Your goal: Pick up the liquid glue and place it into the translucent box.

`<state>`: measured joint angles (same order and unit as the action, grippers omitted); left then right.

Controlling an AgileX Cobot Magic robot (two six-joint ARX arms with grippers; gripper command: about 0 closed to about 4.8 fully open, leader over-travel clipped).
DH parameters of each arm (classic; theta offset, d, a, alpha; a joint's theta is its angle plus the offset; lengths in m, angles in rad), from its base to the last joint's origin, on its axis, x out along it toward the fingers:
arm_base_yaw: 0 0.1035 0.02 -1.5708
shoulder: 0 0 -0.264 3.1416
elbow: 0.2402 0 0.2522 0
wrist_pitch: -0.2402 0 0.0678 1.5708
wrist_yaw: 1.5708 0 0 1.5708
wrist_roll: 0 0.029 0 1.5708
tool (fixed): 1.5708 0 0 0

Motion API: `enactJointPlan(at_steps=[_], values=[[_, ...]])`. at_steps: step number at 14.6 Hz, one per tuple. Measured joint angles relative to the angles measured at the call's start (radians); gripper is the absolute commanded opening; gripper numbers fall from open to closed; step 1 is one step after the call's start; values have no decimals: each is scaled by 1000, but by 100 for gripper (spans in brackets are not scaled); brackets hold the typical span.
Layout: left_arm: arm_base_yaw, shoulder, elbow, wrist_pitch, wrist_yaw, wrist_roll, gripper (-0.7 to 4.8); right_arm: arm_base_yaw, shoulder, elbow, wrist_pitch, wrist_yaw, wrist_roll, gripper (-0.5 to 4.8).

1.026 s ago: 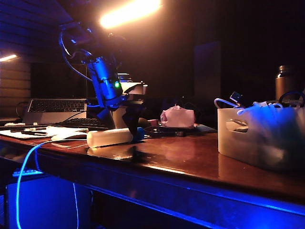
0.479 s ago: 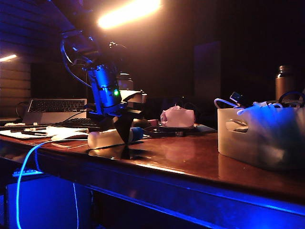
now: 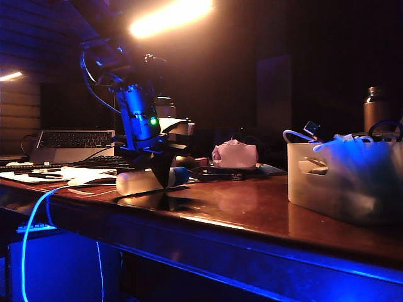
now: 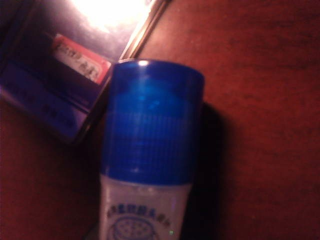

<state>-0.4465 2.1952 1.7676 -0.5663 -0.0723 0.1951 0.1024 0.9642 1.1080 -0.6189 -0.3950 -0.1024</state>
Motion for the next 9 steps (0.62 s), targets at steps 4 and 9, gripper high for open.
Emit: enactJointPlan(at_steps=[4,9], values=[[-27,-125,-6,-13,13,0,113,0,0,0,-57,109,0,-1],[-63,-276,35,-22,109,-48,115,0,0,-56,-195,264,0,-1]])
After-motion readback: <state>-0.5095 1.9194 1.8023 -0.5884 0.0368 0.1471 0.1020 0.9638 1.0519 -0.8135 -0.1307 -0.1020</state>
